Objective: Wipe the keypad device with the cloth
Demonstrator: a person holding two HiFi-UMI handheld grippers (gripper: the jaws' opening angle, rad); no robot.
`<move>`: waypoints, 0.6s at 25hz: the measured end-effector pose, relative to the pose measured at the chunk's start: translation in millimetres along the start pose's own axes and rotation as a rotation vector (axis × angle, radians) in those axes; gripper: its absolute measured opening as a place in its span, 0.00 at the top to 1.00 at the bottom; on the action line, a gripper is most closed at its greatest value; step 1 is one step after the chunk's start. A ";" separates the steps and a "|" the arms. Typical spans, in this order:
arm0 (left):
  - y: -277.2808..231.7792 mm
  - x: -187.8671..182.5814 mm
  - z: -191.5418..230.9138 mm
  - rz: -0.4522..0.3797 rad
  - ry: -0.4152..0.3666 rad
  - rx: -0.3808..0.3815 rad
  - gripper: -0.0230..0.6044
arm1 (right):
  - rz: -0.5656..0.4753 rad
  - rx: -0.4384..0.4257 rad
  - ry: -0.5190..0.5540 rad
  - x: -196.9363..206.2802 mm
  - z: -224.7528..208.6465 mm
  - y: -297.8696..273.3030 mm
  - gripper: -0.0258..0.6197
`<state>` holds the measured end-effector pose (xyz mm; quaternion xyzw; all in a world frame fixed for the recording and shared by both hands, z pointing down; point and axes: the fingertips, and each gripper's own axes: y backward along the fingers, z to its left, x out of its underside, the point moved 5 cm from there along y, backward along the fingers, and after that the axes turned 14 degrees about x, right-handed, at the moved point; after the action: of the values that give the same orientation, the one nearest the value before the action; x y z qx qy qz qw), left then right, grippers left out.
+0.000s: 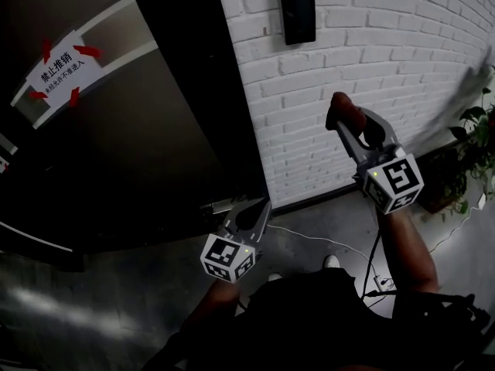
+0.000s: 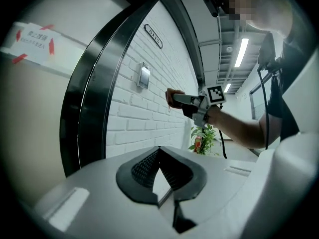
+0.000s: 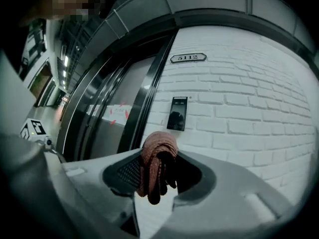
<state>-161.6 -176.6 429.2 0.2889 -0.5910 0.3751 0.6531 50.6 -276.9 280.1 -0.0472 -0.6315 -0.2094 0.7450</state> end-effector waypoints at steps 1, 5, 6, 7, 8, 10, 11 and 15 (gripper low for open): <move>0.4 2.4 -1.2 0.005 0.003 0.017 0.94 | 0.022 -0.009 -0.016 9.6 8.5 14.0 0.74; -2.8 7.3 -11.3 0.005 0.010 0.069 0.94 | 0.134 -0.034 -0.040 46.0 37.0 63.8 0.74; -3.1 7.7 -15.3 -0.002 0.010 0.073 0.94 | 0.155 -0.043 -0.038 52.3 43.1 74.6 0.74; -3.1 8.0 -19.9 -0.009 0.011 0.073 0.94 | 0.174 -0.055 -0.035 57.7 48.7 85.0 0.74; -2.9 8.6 -25.2 -0.016 0.012 0.071 0.94 | 0.191 -0.070 -0.033 62.4 53.6 95.4 0.74; -2.4 9.8 -37.5 -0.023 0.009 0.063 0.94 | 0.221 -0.097 -0.035 69.8 60.0 115.9 0.74; -2.4 10.4 -43.6 -0.026 0.007 0.055 0.94 | 0.235 -0.110 -0.042 72.9 61.2 125.6 0.74; -4.5 13.6 -69.1 -0.051 0.014 -0.005 0.94 | 0.281 -0.131 -0.101 88.5 51.8 160.6 0.74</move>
<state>-119.2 -120.4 433.7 0.2994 -0.5798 0.3587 0.6674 72.7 -136.1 406.6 -0.1942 -0.6402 -0.1413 0.7297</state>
